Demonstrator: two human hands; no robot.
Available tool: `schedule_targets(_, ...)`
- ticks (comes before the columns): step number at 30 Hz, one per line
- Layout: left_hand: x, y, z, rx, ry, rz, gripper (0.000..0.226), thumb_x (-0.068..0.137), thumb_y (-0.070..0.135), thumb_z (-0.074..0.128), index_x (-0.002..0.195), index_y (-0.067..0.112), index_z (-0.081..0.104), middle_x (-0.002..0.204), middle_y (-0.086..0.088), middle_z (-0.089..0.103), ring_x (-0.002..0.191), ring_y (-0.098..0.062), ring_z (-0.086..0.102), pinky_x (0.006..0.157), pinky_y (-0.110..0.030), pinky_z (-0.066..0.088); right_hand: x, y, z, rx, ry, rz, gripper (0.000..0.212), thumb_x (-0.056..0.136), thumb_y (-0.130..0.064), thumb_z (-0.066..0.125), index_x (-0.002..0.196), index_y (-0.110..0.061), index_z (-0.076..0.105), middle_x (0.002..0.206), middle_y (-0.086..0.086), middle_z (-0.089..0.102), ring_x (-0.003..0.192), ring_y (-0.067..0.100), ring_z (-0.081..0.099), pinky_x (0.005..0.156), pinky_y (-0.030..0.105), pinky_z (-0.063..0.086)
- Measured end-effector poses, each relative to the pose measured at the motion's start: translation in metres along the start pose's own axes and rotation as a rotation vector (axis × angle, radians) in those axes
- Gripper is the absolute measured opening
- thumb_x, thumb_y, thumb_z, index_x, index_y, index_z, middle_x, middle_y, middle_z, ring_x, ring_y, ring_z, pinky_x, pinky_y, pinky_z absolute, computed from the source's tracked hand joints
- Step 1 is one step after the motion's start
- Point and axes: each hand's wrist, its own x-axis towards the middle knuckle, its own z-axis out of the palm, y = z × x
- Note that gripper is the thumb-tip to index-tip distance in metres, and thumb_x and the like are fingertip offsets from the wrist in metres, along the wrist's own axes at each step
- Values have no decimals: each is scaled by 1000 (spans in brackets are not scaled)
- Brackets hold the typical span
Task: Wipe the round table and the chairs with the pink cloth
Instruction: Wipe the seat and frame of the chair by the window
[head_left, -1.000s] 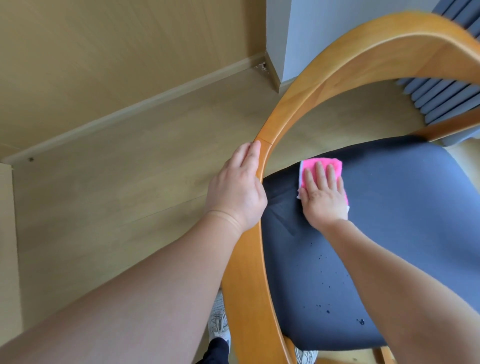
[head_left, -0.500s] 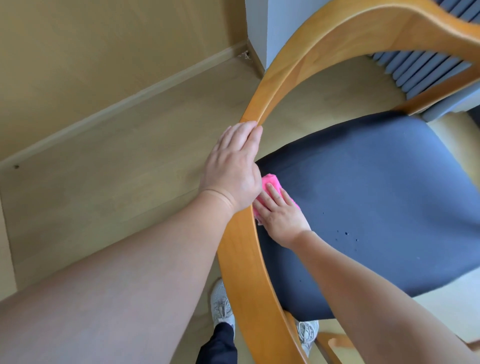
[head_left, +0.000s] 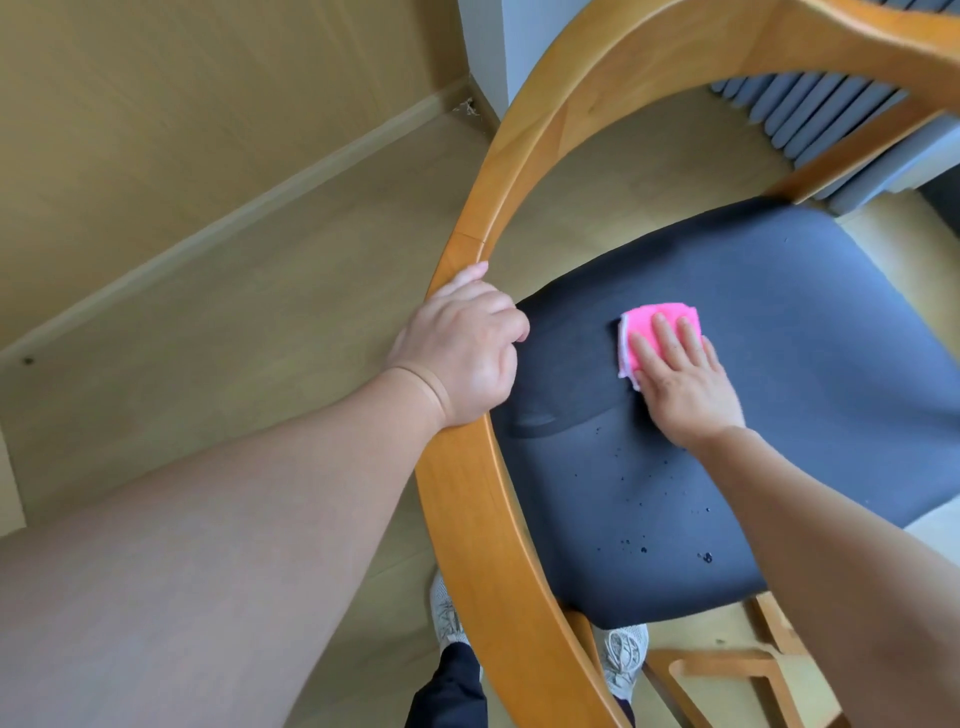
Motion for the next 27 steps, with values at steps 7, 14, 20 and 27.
schedule_targets(7,0,-1,1,8,33,3,28,73,1,44,77,6,72,73,-8,65,77,-29,61,114,-38,27,7,22,-2,129,50,213,55,100,-23,38,152,-21,20,162,9,7,147,37,-1,117,50,17)
schedule_targets(14,1,-1,3,34,33,13,28,74,5,42,73,7,70,72,-5,66,76,-27,59,116,-34,23,-10,-29,8,105,65,154,58,97,-15,44,151,-12,23,160,14,12,145,41,5,117,48,12)
schedule_targets(20,-1,-7,4,79,-9,5,29,78,8,40,75,9,69,73,-3,64,79,-24,56,117,-26,13,-49,-116,32,70,-29,-229,61,100,-20,41,154,-17,15,161,9,5,147,41,-2,117,49,-7)
schedule_targets(27,2,-15,4,114,-27,7,29,82,7,40,76,11,68,76,-4,64,84,-25,56,118,-31,15,-92,-136,46,1,-132,-424,62,99,-18,40,154,-26,13,162,1,-4,141,27,-22,115,46,-16)
